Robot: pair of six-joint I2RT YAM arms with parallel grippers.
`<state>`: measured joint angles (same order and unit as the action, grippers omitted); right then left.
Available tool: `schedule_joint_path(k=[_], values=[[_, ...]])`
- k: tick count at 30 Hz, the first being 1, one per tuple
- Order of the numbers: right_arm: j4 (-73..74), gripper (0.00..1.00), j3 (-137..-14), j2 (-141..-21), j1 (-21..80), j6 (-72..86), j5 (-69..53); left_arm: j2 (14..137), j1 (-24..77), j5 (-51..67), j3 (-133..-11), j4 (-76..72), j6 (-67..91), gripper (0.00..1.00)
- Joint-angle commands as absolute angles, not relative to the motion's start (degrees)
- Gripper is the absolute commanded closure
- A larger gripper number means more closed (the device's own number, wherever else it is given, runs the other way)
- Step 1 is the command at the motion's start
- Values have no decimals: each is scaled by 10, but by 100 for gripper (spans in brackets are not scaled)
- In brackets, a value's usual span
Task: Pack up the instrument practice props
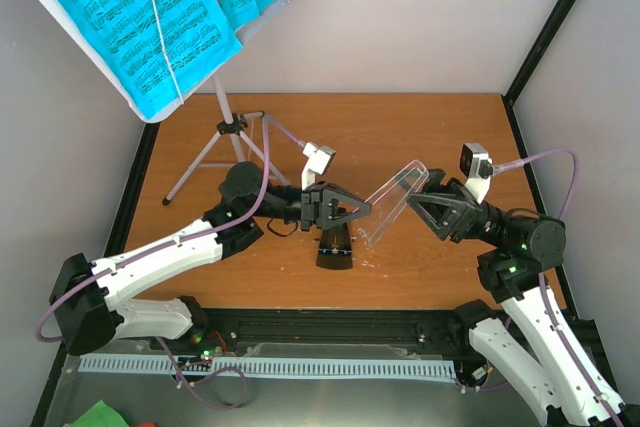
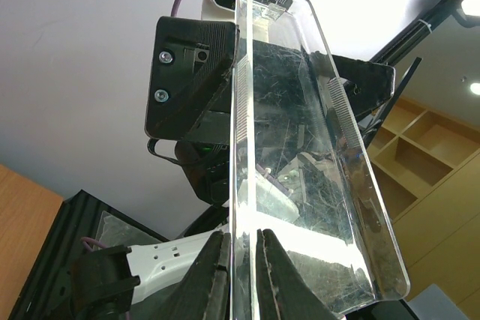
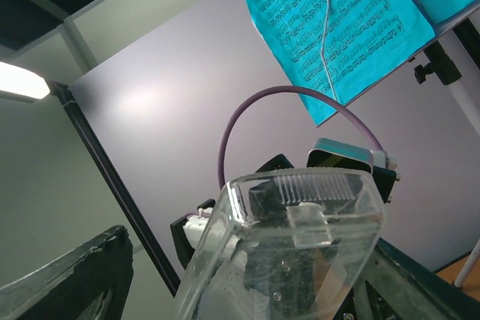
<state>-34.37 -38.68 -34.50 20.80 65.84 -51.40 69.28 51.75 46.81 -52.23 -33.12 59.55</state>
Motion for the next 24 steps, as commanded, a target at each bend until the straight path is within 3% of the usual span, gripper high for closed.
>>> schedule_joint_path(k=[1, 14, 20, 22, 24], values=[[-377, 21, -386, -342, 217, 659, -533, 701, 512, 466, -533, -349, 607, 100], [-380, 44, -373, -340, 221, 651, -522, 707, 512, 468, -534, -352, 613, 100], [-367, 47, -368, -333, 221, 637, -514, 706, 512, 461, -530, -348, 614, 99], [-348, 47, -368, -327, 221, 624, -510, 703, 511, 456, -526, -347, 614, 94], [-323, 47, -368, -320, 221, 609, -505, 700, 508, 451, -522, -344, 615, 80]])
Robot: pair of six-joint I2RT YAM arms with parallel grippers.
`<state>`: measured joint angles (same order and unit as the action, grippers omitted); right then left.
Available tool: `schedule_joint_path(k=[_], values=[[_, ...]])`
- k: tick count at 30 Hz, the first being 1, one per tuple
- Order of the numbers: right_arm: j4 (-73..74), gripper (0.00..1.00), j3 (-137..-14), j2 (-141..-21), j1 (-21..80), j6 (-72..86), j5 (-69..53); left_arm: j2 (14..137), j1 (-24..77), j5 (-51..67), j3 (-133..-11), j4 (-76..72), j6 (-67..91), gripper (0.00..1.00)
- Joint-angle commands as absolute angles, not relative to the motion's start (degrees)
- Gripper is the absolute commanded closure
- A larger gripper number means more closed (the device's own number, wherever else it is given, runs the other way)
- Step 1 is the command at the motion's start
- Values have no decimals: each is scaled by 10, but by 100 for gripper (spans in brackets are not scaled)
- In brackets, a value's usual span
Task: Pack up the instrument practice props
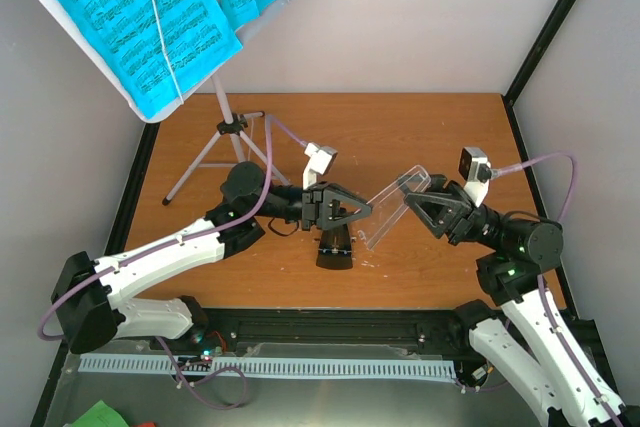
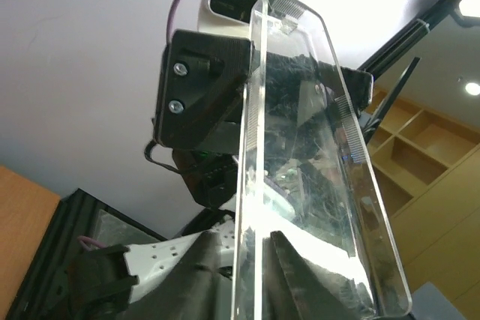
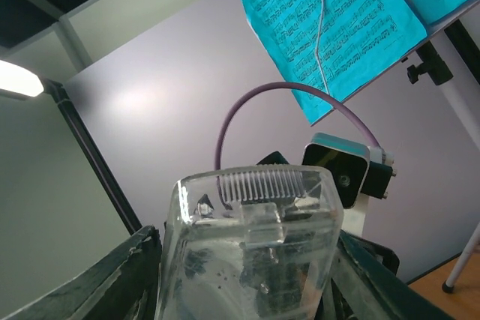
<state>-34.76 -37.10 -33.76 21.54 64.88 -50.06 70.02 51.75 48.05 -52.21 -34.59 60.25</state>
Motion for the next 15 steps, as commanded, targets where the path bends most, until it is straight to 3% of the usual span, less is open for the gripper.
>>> schedule_joint_path(k=[1, 3, 7, 10, 15], values=[[-309, 47, -369, -317, 221, 599, -503, 697, 506, 449, -517, -342, 615, 69], [-268, 47, -373, -310, 221, 574, -500, 688, 501, 441, -508, -333, 615, 47], [-158, 47, -389, -296, 221, 508, -493, 664, 494, 419, -484, -302, 607, 21], [-68, 46, -401, -289, 222, 457, -484, 639, 488, 398, -453, -277, 602, 12], [35, 46, -400, -281, 222, 399, -470, 592, 476, 353, -411, -191, 569, 4]])
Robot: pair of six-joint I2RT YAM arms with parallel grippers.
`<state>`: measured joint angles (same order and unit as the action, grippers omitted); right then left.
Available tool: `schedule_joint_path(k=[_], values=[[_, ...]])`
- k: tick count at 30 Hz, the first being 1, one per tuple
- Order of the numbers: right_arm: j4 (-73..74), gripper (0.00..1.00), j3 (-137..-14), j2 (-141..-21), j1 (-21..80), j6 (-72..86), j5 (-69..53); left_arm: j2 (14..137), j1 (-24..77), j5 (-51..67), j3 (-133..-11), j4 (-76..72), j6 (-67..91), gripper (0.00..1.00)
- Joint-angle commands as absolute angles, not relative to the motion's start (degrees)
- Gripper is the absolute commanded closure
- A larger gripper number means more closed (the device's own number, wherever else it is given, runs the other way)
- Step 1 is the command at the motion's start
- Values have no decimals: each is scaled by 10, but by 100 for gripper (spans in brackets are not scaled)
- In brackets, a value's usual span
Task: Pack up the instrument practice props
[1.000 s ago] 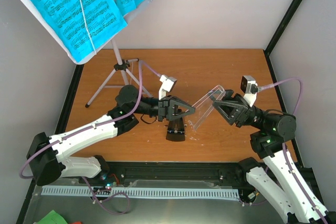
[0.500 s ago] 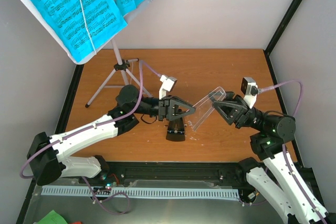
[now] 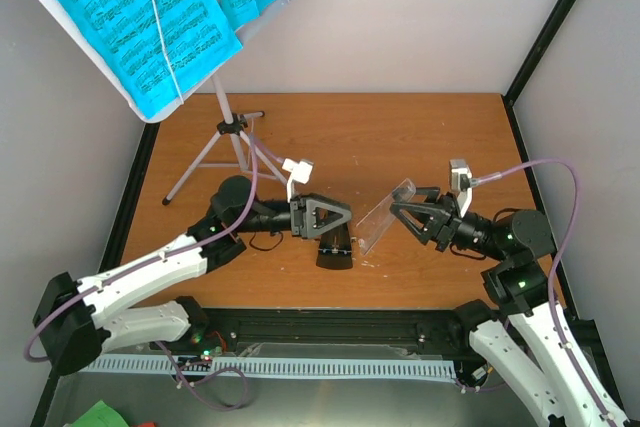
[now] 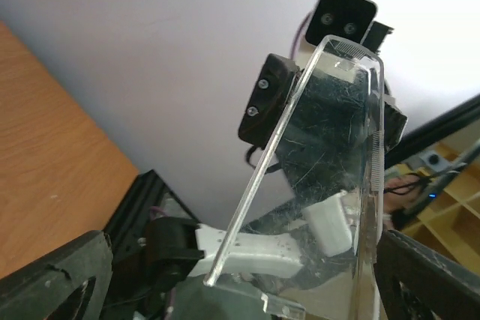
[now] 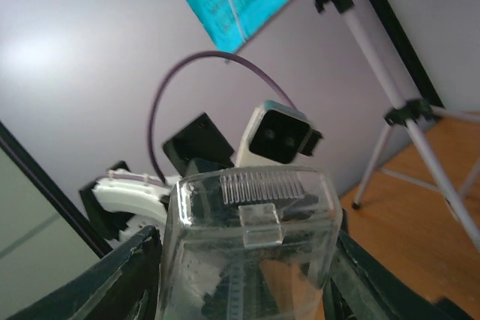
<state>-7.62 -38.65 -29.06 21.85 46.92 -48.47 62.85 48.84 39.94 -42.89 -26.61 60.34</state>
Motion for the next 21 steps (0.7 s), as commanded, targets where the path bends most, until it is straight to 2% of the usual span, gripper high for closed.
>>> schedule_joint_path(k=[1, 6, 10, 21], values=[[51, 47, -399, -280, 221, 388, -466, 583, 474, 337, -405, -168, 559, 3], [153, 47, -391, -282, 221, 324, -438, 544, 470, 273, -366, -69, 508, 1], [202, 48, -373, -291, 222, 292, -418, 531, 465, 258, -315, -52, 504, 1], [171, 48, -290, -308, 222, 291, -390, 577, 437, 283, -233, -98, 473, 1]])
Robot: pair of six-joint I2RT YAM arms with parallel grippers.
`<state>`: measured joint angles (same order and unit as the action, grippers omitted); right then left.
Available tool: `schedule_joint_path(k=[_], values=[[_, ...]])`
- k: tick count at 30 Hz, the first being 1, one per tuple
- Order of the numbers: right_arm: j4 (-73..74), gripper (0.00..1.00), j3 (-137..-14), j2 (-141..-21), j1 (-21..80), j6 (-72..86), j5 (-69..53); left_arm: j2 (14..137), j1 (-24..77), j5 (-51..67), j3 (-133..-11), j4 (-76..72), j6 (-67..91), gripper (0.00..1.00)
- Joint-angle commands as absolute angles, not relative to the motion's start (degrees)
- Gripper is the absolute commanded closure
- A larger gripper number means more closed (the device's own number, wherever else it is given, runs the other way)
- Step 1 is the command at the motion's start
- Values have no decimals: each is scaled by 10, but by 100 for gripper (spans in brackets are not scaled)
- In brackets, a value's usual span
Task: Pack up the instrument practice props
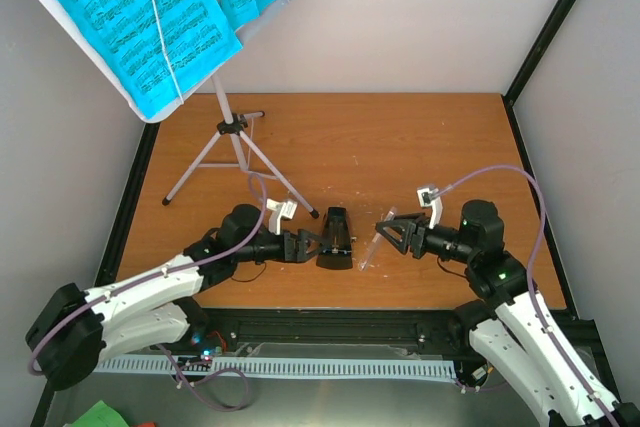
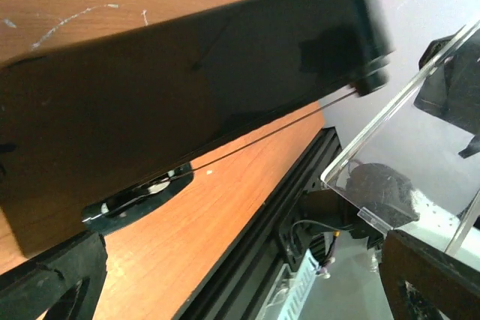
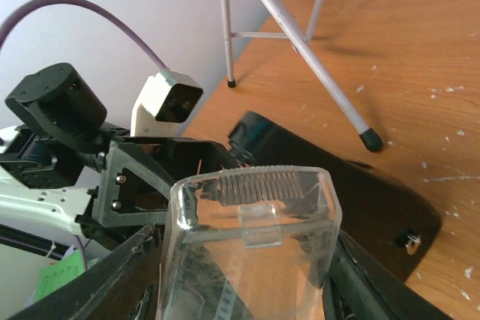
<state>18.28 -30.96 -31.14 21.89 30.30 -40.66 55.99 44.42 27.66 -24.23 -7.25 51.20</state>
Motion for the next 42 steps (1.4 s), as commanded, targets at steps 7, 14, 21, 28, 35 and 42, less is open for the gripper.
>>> schedule_joint_path(k=[7, 14, 21, 28, 35, 42], values=[[140, 48, -235, -299, 222, 315, -366, 644, 437, 309, -209, -181, 446, 1], [178, 48, -213, -254, 223, 316, -339, 682, 437, 297, -221, -184, 418, 1], [159, 48, -214, -269, 223, 315, -330, 743, 436, 325, -243, -196, 402, 0], [156, 48, -210, -276, 223, 310, -320, 775, 439, 350, -249, -236, 406, 1], [173, 48, -207, -257, 223, 310, -301, 825, 469, 360, -274, -296, 434, 1], [187, 47, -204, -240, 223, 308, -283, 891, 508, 362, -323, -335, 448, 2]])
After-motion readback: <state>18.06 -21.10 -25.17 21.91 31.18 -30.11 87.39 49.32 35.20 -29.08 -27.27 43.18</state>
